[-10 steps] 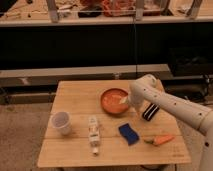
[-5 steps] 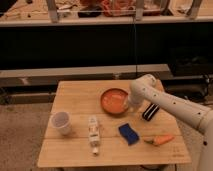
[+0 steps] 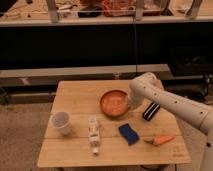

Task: Pick up the ceramic bowl

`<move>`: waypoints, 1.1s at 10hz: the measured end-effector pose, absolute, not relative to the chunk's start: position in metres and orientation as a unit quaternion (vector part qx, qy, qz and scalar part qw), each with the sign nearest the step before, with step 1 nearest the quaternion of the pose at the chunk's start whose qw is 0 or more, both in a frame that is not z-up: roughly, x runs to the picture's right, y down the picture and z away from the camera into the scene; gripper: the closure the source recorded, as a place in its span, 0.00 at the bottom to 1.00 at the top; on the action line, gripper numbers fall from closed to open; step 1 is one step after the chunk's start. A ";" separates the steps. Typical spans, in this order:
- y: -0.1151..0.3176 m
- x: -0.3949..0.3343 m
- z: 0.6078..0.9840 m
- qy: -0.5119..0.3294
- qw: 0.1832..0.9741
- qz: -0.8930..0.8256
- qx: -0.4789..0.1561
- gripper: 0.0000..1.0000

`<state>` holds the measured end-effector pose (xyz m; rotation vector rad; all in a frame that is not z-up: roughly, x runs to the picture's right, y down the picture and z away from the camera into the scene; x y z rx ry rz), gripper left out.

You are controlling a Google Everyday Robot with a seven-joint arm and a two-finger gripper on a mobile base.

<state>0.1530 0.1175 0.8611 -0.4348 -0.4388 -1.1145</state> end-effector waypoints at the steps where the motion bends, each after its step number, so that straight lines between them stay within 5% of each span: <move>1: 0.113 0.153 0.857 -0.205 0.803 -0.523 -0.201 0.98; 11: 0.096 0.151 0.831 -0.206 0.799 -0.535 -0.179 0.98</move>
